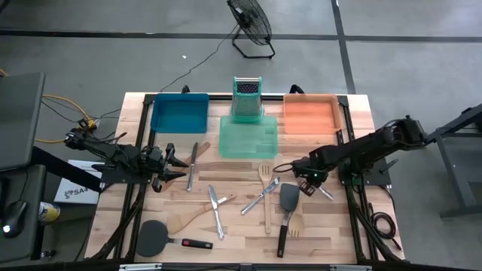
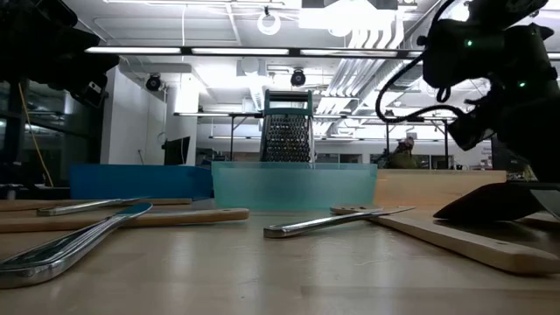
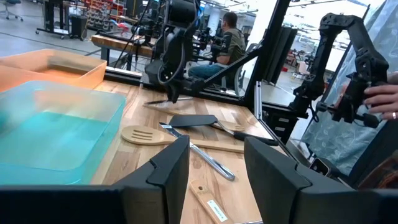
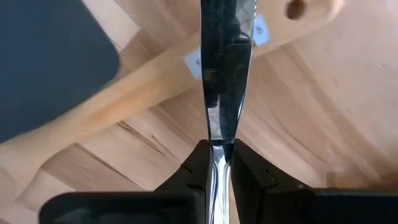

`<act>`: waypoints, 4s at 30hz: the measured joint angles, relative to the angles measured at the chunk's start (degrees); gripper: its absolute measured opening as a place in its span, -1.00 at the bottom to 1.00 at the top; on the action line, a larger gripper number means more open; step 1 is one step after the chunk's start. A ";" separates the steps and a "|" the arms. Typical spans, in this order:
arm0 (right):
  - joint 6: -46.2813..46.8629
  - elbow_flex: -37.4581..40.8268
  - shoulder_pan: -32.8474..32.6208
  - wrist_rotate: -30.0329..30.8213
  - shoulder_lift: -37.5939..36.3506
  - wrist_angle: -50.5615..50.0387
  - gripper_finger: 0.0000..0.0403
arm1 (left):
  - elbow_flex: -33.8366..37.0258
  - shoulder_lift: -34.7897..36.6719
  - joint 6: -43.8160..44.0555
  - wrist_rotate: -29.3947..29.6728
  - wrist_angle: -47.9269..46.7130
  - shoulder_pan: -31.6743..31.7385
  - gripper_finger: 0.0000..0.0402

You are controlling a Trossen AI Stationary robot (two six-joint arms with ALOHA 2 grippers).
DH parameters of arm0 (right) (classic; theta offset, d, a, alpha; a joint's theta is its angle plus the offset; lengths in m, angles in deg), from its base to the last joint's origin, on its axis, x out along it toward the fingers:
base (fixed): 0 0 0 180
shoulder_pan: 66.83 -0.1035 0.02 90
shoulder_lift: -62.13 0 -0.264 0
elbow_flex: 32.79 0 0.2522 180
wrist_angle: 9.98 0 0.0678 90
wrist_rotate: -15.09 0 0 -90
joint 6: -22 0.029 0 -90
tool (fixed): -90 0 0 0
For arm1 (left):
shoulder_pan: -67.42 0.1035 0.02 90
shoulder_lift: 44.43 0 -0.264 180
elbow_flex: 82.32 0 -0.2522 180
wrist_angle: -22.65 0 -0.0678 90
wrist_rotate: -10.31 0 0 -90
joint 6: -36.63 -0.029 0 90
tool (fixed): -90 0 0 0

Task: Pick & Place Kitchen Items
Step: Put the silver knife into the orange bin

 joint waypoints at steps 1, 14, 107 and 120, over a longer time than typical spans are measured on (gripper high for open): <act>0.51 0.00 0.00 0.20 -0.95 -0.19 -0.85 | -0.02 0.01 0.00 0.02 0.02 0.02 -0.24; -1.97 -1.85 5.74 6.06 -19.20 -0.19 -0.85 | 0.00 0.01 0.00 0.02 0.01 0.02 -0.24; -75.05 -12.74 60.40 25.60 14.80 17.21 -0.68 | 0.00 0.01 0.00 0.02 0.00 0.02 -0.24; -65.91 -12.61 59.94 26.19 9.05 17.34 -0.27 | 0.00 0.01 0.00 0.00 0.00 0.01 -0.24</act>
